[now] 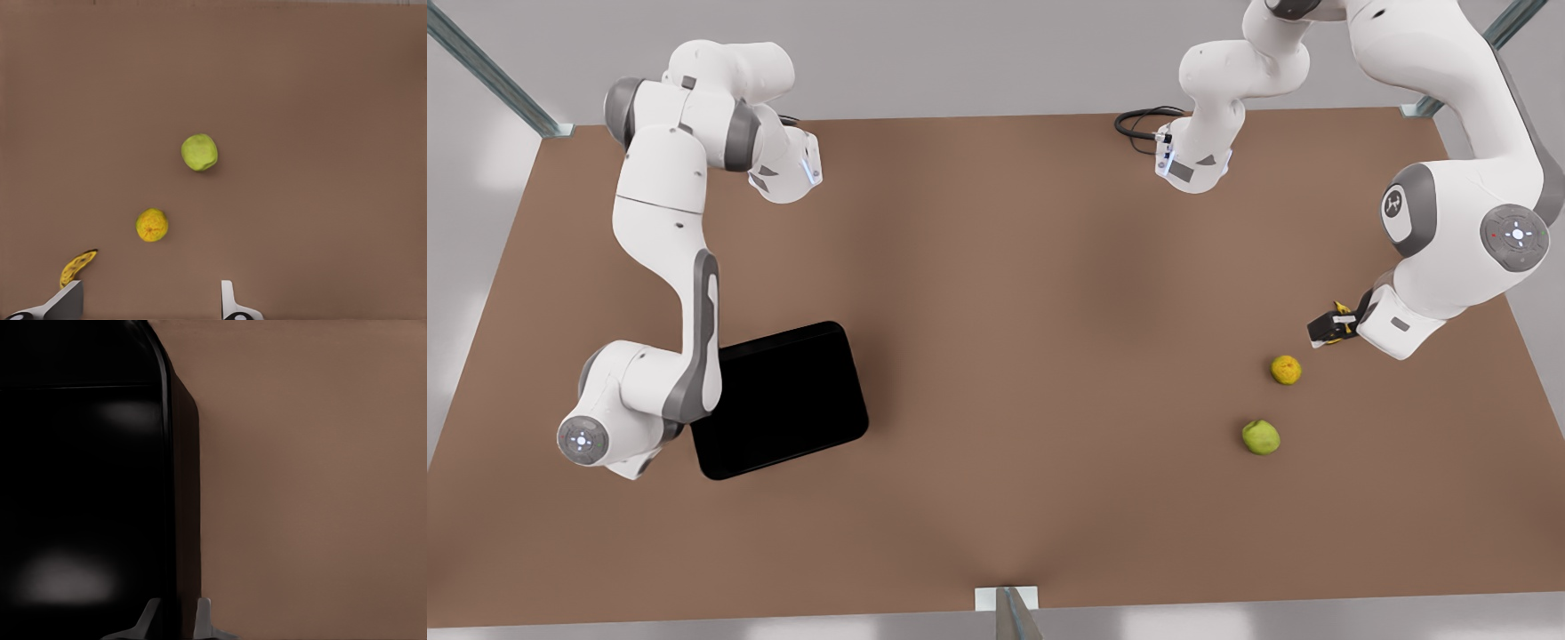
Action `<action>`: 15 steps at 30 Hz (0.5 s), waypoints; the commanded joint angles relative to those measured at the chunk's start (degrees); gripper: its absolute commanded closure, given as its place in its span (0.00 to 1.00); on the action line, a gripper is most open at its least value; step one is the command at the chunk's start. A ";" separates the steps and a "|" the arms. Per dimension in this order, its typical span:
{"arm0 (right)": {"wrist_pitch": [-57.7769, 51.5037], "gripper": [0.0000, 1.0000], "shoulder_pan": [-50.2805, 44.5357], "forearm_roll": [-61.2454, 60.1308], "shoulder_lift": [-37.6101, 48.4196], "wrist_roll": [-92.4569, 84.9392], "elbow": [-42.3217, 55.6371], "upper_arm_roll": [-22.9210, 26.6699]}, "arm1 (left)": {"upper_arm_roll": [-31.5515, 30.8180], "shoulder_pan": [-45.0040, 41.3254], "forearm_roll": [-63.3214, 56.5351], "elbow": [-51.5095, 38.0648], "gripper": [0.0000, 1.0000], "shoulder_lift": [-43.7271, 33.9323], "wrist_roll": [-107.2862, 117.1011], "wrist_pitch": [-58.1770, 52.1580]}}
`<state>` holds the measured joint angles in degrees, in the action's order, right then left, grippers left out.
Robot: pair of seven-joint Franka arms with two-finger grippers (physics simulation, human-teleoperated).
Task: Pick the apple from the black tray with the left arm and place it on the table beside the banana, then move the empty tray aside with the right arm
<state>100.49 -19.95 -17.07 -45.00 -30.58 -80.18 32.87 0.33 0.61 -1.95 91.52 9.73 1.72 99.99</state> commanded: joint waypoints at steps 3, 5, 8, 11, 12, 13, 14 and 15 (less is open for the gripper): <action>0.41 0.00 -0.35 -2.35 1.58 -19.87 3.09 0.53 | 0.03 0.00 -0.16 -0.03 0.00 -0.06 -0.05 0.20; -6.44 0.00 -0.35 -2.61 10.19 -17.59 5.21 -0.79 | -0.06 0.00 -0.16 -0.03 0.00 0.03 -0.05 0.29; -13.65 0.00 12.90 3.43 19.59 -12.06 6.88 -19.92 | -0.06 -0.17 -0.16 -0.12 0.00 0.03 0.12 0.20; -13.65 0.00 23.99 15.40 21.79 -3.79 6.88 -39.02 | -0.06 -0.17 -0.16 -0.03 0.00 0.03 0.12 0.29; -13.57 0.00 23.73 15.40 21.79 -3.70 6.88 -39.02 | -0.06 -0.17 -0.16 -0.03 0.00 0.03 0.12 0.20; -13.57 0.00 23.56 15.49 21.79 -1.77 6.80 -39.11 | -0.06 -0.17 -0.16 -0.12 0.00 0.03 0.12 0.20; -13.65 0.00 22.94 15.40 21.79 -1.68 6.80 -39.11 | -0.06 -0.17 -0.16 -0.03 0.00 0.03 0.12 0.29; -13.48 0.00 22.76 15.49 21.62 -1.68 6.80 -39.11 | -0.06 -0.17 -0.16 -0.03 0.00 0.03 0.12 0.20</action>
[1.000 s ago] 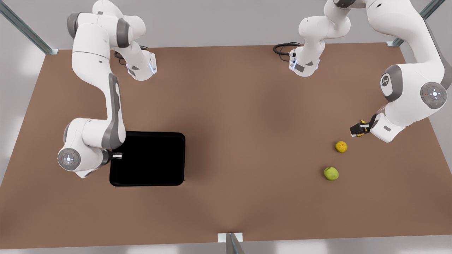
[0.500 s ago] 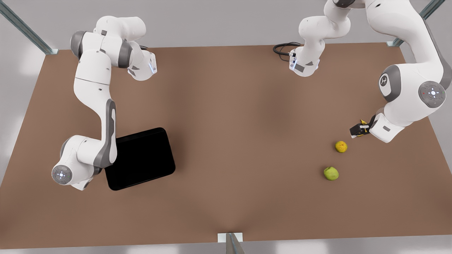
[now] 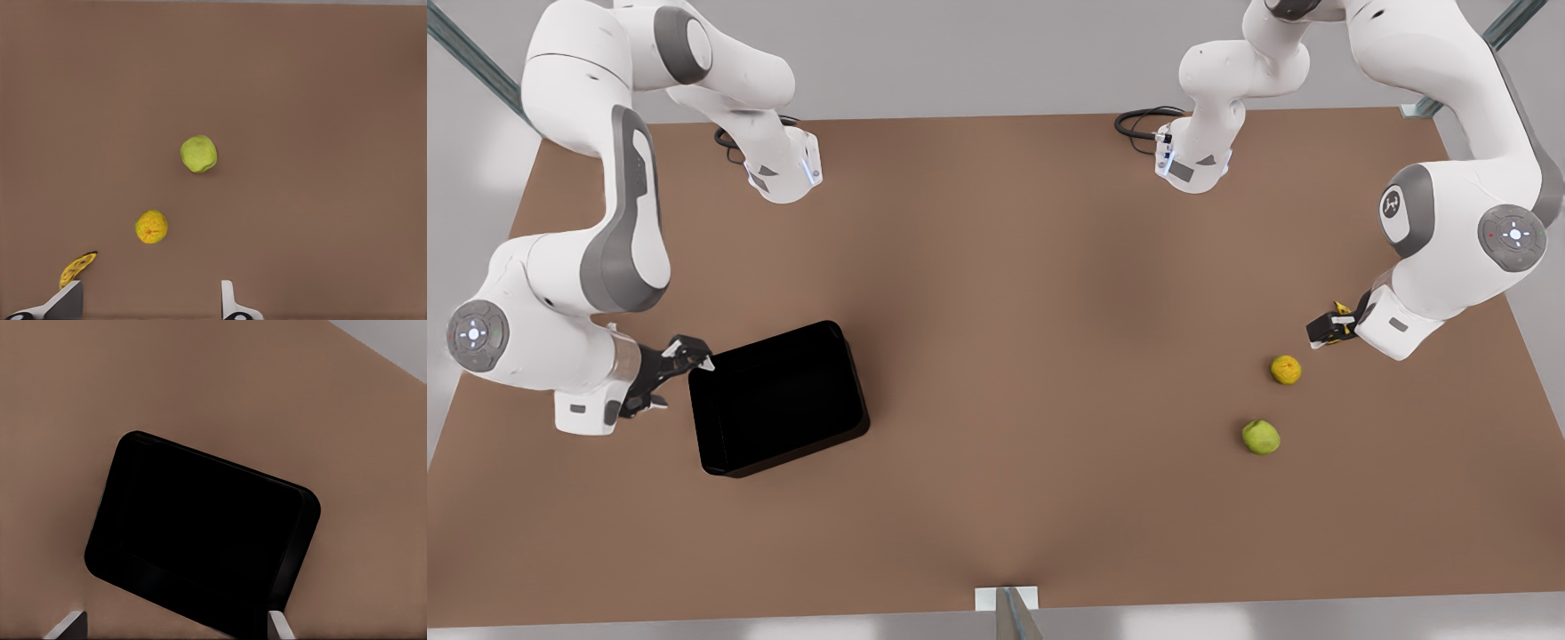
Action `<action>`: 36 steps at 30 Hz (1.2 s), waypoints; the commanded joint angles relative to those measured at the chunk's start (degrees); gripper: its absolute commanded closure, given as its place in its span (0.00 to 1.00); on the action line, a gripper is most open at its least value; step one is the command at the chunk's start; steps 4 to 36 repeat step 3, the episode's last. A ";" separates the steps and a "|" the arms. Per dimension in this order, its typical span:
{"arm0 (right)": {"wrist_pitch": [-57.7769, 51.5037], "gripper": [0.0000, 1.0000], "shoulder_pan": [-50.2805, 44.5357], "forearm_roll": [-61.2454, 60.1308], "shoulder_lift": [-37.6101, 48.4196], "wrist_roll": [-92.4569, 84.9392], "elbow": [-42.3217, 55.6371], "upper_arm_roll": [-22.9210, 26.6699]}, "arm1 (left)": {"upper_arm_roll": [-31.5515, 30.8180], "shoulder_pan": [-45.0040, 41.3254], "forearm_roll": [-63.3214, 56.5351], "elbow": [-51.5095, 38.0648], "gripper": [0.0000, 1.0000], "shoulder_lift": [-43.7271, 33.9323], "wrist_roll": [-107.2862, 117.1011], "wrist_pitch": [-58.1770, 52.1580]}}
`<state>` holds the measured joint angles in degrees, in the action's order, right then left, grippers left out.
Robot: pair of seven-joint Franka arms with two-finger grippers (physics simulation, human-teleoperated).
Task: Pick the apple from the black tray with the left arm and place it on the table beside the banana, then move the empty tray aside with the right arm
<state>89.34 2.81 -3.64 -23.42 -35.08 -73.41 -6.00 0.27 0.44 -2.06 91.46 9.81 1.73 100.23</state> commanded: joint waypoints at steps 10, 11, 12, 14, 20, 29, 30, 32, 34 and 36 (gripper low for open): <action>-2.33 0.00 -0.09 2.15 0.04 3.61 0.02 -0.24 | 0.08 0.00 -0.05 0.03 0.00 -0.06 0.11 -0.04; -2.33 0.00 -0.09 2.15 0.04 3.61 0.02 -0.24 | 0.08 0.00 -0.05 0.03 0.00 -0.06 0.11 -0.04; -2.33 0.00 -0.09 2.15 0.04 3.61 0.02 -0.24 | 0.08 0.00 -0.05 0.03 0.00 -0.06 0.11 -0.04; -2.33 0.00 -0.09 2.15 0.04 3.61 0.02 -0.24 | 0.08 0.00 -0.05 0.03 0.00 -0.06 0.11 -0.04; -2.33 0.00 -0.09 2.15 0.04 3.61 0.02 -0.24 | 0.08 0.00 -0.05 0.03 0.00 -0.06 0.11 -0.04; -2.33 0.00 -0.09 2.15 0.04 3.61 0.02 -0.24 | 0.08 0.00 -0.05 0.03 0.00 -0.06 0.11 -0.04; -2.33 0.00 -0.09 2.15 0.04 3.61 0.02 -0.24 | 0.08 0.00 -0.05 0.03 0.00 -0.06 0.11 -0.04; -2.33 0.00 -0.09 2.15 0.04 3.61 0.02 -0.24 | 0.08 0.00 -0.05 0.03 0.00 -0.06 0.11 -0.04; -2.33 0.00 -0.09 2.15 0.04 3.61 0.02 -0.24 | 0.08 0.00 -0.05 0.03 0.00 -0.06 0.11 -0.04; -2.33 0.00 -0.09 2.15 0.04 3.61 0.02 -0.24 | 0.08 0.00 -0.05 0.03 0.00 -0.06 0.11 -0.04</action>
